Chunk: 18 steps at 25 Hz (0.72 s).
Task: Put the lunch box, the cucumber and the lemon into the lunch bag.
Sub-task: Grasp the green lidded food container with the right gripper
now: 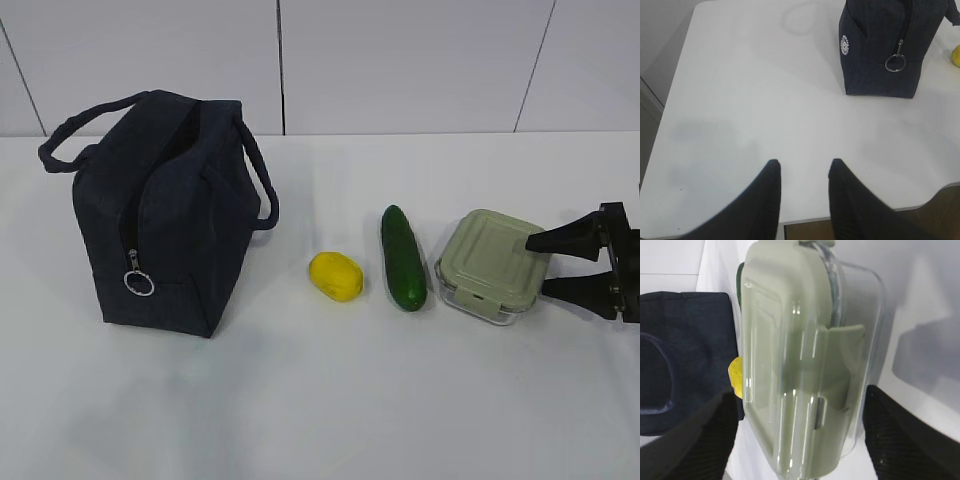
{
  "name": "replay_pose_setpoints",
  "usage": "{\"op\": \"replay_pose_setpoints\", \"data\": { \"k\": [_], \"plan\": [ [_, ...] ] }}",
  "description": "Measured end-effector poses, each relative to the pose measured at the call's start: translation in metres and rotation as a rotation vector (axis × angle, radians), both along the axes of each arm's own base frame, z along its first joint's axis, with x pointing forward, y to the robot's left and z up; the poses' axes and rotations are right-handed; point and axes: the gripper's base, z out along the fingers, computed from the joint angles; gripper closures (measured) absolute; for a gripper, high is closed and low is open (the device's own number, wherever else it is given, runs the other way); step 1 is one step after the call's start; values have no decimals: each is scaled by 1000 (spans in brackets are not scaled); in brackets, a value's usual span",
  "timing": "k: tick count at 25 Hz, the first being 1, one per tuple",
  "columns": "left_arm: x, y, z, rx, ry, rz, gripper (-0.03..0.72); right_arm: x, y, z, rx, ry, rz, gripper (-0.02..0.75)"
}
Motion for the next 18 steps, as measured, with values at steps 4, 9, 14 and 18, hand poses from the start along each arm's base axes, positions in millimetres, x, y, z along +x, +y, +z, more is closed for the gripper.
{"op": "replay_pose_setpoints", "data": {
  "k": [4,9,14,18],
  "plan": [
    [0,0,0,0,0,0,452,3,-1,2,-2,-14,-7,150],
    [0,0,0,0,0,0,452,5,4,1,-10,-16,6,150],
    [0,0,0,0,0,0,452,8,5,2,-29,-18,3,150],
    [0,0,0,0,0,0,452,8,4,1,-42,-14,-4,150]
  ]
}}
